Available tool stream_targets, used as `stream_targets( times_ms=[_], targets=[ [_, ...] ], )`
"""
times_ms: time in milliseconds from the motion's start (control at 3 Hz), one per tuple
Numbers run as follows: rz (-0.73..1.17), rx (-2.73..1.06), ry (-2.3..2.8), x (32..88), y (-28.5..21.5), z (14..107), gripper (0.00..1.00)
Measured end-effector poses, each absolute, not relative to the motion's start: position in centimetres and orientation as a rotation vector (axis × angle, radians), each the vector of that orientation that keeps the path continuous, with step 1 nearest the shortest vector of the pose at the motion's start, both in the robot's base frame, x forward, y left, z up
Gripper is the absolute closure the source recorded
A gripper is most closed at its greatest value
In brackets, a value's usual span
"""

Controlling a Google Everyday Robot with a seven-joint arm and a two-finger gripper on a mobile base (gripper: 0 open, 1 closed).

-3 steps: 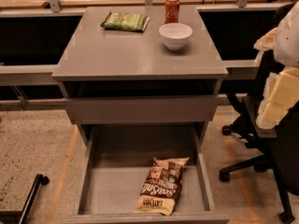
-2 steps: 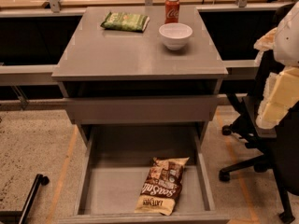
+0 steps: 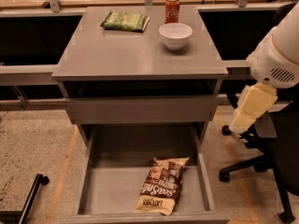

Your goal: Pick brown chip bag from middle drawer and place on counter

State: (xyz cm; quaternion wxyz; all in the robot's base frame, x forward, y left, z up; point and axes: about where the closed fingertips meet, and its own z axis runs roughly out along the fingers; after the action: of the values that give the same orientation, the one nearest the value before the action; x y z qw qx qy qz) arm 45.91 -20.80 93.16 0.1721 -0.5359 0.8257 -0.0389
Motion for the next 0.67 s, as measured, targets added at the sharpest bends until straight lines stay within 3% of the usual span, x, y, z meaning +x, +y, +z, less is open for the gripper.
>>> stream_targets(
  times_ms=[667],
  targets=[
    [-0.058,-1.481,2.381,45.9,-20.1,91.6,0.00]
  ],
)
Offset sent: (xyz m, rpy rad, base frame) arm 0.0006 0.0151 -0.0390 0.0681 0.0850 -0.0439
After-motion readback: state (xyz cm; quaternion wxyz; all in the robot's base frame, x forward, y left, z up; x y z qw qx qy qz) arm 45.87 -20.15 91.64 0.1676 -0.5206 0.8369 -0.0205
